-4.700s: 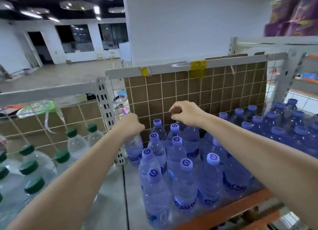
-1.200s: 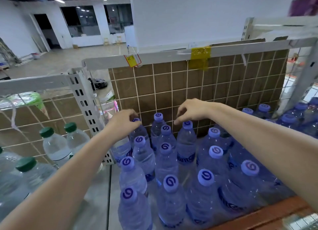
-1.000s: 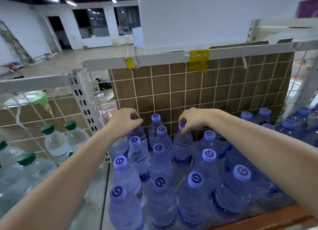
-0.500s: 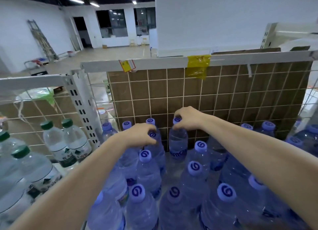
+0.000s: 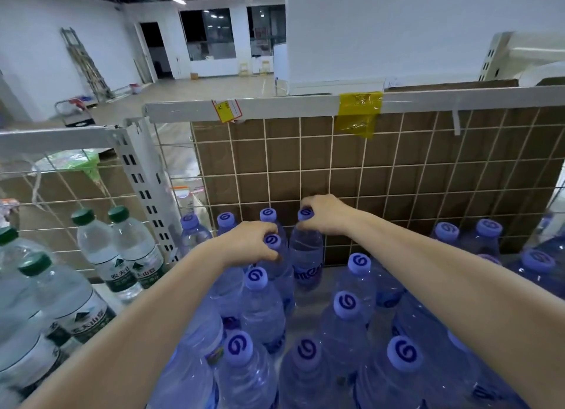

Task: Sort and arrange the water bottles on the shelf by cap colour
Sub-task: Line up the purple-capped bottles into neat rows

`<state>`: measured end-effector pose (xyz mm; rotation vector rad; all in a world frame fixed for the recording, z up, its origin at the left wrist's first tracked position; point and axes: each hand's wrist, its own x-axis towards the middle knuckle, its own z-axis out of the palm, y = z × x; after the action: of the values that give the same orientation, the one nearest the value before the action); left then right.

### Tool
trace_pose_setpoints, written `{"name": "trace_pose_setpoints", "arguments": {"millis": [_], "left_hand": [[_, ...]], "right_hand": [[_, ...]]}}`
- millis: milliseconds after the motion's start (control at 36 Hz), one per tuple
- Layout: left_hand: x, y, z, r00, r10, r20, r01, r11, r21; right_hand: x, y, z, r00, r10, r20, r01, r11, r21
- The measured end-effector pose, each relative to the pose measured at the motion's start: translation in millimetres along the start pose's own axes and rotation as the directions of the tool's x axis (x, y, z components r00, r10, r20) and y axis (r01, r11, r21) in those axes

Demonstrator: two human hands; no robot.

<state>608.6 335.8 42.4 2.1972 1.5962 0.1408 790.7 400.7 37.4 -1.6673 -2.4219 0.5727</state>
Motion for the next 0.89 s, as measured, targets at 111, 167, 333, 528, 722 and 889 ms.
{"name": "trace_pose_setpoints", "arguments": {"millis": [111,167,333,528,722,889], "left_hand": [[0.5,-0.5,0.8,1.0,-0.005,0.001,0.005,1.0,0.008],[-0.5,-1.1,0.8,1.0,-0.016,-0.005,0.016,1.0,-0.003],[-4.5,-1.7,-0.7,0.998,-0.057,0.009,0.057,0.998,-0.022],[-4.1,-8.9,4.7,0.998,-0.023,-0.057,0.024,1.0,0.019],[-3.8,-8.6,7.6,0.982,0.03,-0.188,-0.033,0.999,-0.013],[-0.6,9.2,5.9,0.988,0.118,-0.096,-0.12,0.992,-0.023]], "right_hand": [[-5.5,0.2,-4.0,0.999,0.001,0.033,-0.002,1.0,0.027],[-9.9,0.7,-8.9,0.998,0.023,0.05,-0.027,0.996,0.083],[-30.4,5.8,-26.7,0.987,0.092,0.13,-0.107,0.988,0.113],[-57.3,15.3,-32.6,0.975,0.136,0.175,-0.155,0.982,0.103],[-72.7,15.8,-31.1,0.969,0.148,0.196,-0.176,0.975,0.135],[-76.6,11.8,-32.5,0.974,0.114,0.194,-0.145,0.977,0.157]]}}
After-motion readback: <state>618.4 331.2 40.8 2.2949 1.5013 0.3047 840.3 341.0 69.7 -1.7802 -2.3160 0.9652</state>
